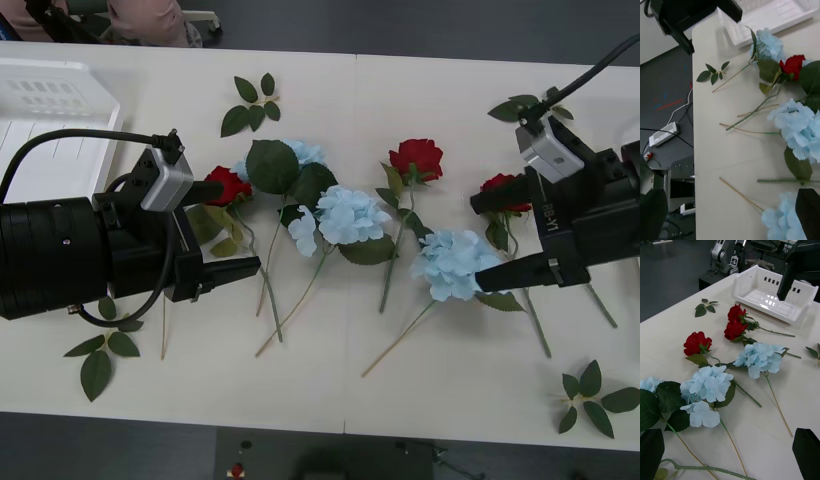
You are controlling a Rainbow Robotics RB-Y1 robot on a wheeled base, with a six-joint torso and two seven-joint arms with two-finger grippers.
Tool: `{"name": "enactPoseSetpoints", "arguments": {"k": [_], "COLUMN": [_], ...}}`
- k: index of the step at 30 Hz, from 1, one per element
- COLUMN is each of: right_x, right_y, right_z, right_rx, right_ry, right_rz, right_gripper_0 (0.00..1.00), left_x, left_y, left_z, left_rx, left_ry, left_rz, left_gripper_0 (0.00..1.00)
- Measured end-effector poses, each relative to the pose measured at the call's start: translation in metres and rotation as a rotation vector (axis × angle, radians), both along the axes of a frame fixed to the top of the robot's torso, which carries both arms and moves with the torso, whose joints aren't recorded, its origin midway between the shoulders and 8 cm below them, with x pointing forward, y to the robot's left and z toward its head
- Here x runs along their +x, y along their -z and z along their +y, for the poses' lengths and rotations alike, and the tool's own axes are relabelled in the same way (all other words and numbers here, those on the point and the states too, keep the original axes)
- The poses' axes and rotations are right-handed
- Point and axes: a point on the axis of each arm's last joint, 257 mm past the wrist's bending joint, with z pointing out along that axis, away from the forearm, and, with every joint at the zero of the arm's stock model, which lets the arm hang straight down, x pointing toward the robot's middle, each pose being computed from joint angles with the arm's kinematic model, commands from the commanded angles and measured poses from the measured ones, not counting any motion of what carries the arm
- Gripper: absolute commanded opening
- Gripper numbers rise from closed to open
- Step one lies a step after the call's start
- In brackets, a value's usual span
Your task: Put the red flowers into the right box and the blue flowers into the left box
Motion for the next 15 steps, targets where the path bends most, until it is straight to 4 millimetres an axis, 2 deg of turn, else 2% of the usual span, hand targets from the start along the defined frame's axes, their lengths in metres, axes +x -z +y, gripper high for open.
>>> {"name": "enactPoseSetpoints", "arguments": {"k": [2, 4, 5, 8, 10, 11, 13, 15], "right_x": [0.004, 0.010, 0.015, 0.037, 0.054, 0.063, 0.083, 0.099], "right_y": [0.007, 0.009, 0.006, 0.005, 0.009, 0.010, 0.017, 0.028], "right_z": [-0.028, -0.061, -0.071, -0.106, -0.131, -0.140, -0.150, -0.157], "right_rx": [-0.086, -0.161, -0.173, -0.259, -0.369, -0.418, -0.483, -0.523], "right_ry": [0.069, 0.246, 0.344, 0.587, 0.691, 0.731, 0.812, 0.906], "right_rz": [0.084, 0.255, 0.326, 0.443, 0.424, 0.404, 0.369, 0.366], "right_gripper_0": [1.00, 1.00, 1.00, 1.00, 1.00, 1.00, 1.00, 1.00], "left_x": [-0.004, -0.009, -0.010, -0.016, -0.027, -0.030, -0.017, -0.002], "left_y": [0.006, 0.008, 0.006, 0.008, 0.018, 0.017, 0.008, 0.016], "left_z": [-0.003, -0.009, -0.010, 0.000, 0.026, 0.041, 0.076, 0.116], "left_rx": [-0.011, -0.062, -0.102, -0.126, -0.042, -0.034, -0.080, -0.097], "left_ry": [0.003, -0.002, -0.012, -0.022, -0.023, -0.052, -0.168, -0.299], "left_rz": [0.020, 0.060, 0.095, 0.249, 0.414, 0.517, 0.670, 0.785], "left_gripper_0": [1.00, 1.00, 1.00, 1.00, 1.00, 1.00, 1.00, 1.00]}}
